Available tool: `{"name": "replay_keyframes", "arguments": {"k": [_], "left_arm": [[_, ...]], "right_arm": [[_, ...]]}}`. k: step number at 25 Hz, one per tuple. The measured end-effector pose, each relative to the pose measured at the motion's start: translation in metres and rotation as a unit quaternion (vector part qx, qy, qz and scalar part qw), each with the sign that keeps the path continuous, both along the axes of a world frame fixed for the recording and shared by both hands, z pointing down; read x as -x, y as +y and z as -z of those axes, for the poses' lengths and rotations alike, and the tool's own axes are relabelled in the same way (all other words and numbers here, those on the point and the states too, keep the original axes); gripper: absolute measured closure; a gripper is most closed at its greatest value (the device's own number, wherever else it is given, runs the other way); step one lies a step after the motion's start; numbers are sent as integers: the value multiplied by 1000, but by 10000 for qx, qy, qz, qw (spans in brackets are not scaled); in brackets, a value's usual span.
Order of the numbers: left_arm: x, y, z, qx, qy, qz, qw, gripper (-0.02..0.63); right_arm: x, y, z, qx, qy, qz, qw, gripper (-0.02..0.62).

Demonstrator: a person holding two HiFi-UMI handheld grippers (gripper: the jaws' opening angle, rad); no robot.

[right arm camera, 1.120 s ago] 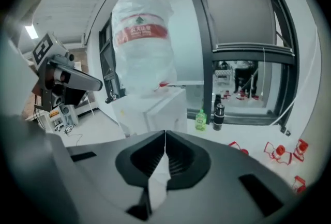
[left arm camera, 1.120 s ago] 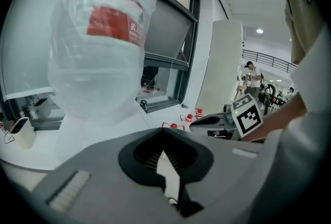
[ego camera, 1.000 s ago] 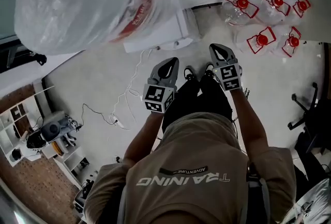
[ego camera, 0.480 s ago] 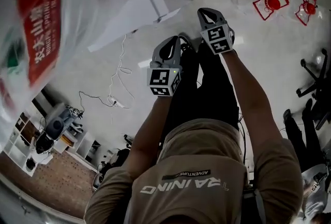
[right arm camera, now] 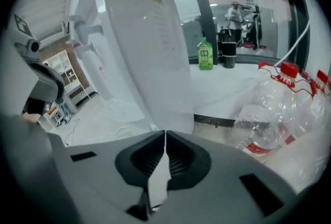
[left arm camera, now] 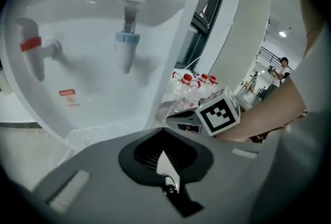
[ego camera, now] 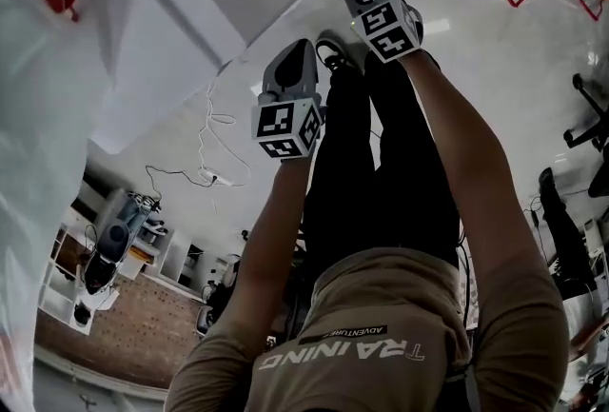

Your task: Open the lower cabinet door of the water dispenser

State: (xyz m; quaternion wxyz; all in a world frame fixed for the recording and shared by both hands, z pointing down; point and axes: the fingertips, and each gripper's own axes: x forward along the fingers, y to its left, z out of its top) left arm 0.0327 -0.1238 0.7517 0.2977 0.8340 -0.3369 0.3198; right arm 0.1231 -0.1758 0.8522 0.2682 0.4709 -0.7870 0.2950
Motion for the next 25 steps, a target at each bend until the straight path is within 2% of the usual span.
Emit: {"name": "replay_keyframes", "arguments": {"k": [5,9,10,11,12,15,19,25], "left_arm": [[8,-1,-25,74,-86,-19,9999,606],[16,-2,-37,146,-70,-25,9999,606],[16,-2,-41,151,-54,-29,9999,606],[16,-2,-46,163,-42,-26,9999,606],[15,-2,-51,188,-33,-11,9998,606],[9,-6,-62,314,-22,47,9995,606],[0,-2,-72,442,-36,-29,9990,606],[13,-1,-79,566,-122,-96,9983,606]], "right_arm": [[13,-12,-39,162,227,574,9980,585],[43,-2,-61,343,300,1402,9891,582],[47,-1,-66,325,374,1547,9867,555],[50,-1,-70,310,417,1632,9852,503],[53,-3,-73,293,428,1677,9845,491],[55,-19,-76,173,402,1719,9841,479],[49,-30,-86,72,403,1683,9849,426],[60,-35,-84,-201,557,2140,9750,407]]}}
